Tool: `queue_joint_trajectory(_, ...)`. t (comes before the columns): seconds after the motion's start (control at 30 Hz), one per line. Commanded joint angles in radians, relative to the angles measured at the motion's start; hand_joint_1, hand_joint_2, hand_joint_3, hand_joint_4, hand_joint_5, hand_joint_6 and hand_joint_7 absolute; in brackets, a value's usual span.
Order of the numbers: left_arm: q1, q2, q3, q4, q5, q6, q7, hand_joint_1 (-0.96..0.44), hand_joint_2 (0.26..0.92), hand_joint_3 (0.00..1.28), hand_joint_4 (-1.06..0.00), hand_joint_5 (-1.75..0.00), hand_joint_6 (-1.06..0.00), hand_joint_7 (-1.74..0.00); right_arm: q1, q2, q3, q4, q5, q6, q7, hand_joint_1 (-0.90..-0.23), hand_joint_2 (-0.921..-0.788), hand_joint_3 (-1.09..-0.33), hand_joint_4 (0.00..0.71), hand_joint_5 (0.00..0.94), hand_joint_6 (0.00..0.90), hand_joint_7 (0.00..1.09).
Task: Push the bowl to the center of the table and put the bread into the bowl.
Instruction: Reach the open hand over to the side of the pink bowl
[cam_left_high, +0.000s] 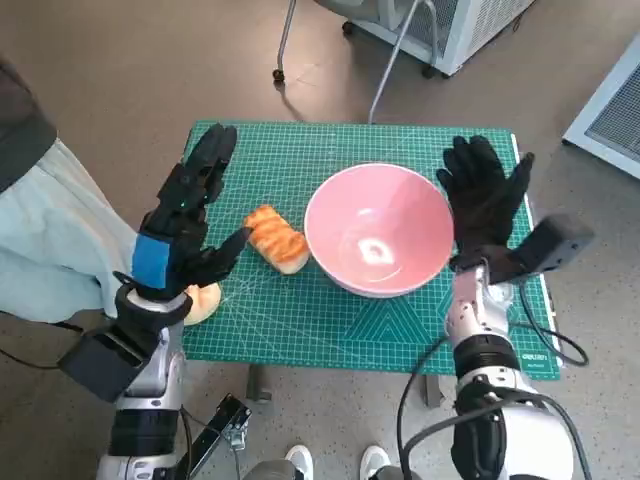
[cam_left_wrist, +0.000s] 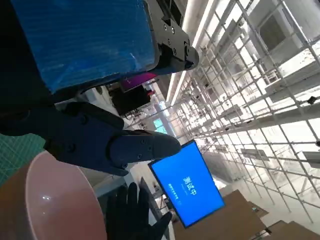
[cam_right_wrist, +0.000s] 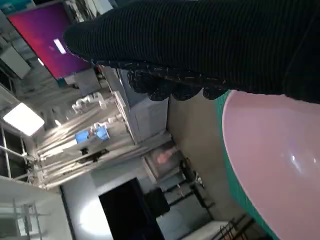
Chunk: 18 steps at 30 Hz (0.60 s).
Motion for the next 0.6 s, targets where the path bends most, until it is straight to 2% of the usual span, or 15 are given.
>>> queue_joint_trajectory(0.03, 0.017, 0.011, 0.004, -0.028, 0.003, 0.002, 0.003, -0.47, 0.921, 0.33, -0.24, 0.00, -0.35, -0.01, -0.009, 0.020, -0.002, 0.018, -0.007, 0.026, -0.019, -0.549, -0.921, -0.771, 0.328, 0.014, 0.200, 0.62)
queue_joint_trajectory(0.23, 0.026, 0.016, 0.008, -0.032, 0.014, 0.003, 0.010, -0.47, 0.921, 0.33, -0.24, 0.00, -0.35, 0.00, -0.023, 0.011, 0.002, 0.010, -0.013, 0.016, -0.017, -0.547, -0.921, -0.781, 0.317, 0.006, 0.192, 0.63)
queue_joint_trajectory(0.43, 0.020, 0.052, 0.027, -0.001, 0.043, -0.009, 0.014, -0.46, 0.921, 0.33, -0.24, 0.00, -0.35, 0.00, -0.036, -0.004, 0.012, -0.020, -0.020, -0.031, 0.004, -0.561, -0.921, -0.774, 0.326, 0.009, 0.186, 0.65)
queue_joint_trajectory(0.6, -0.013, 0.119, 0.030, 0.038, 0.123, -0.009, 0.021, -0.47, 0.921, 0.34, -0.24, 0.00, -0.35, 0.00, -0.038, -0.012, 0.056, -0.070, -0.051, -0.111, 0.034, -0.572, -0.921, -0.762, 0.351, 0.020, 0.183, 0.66)
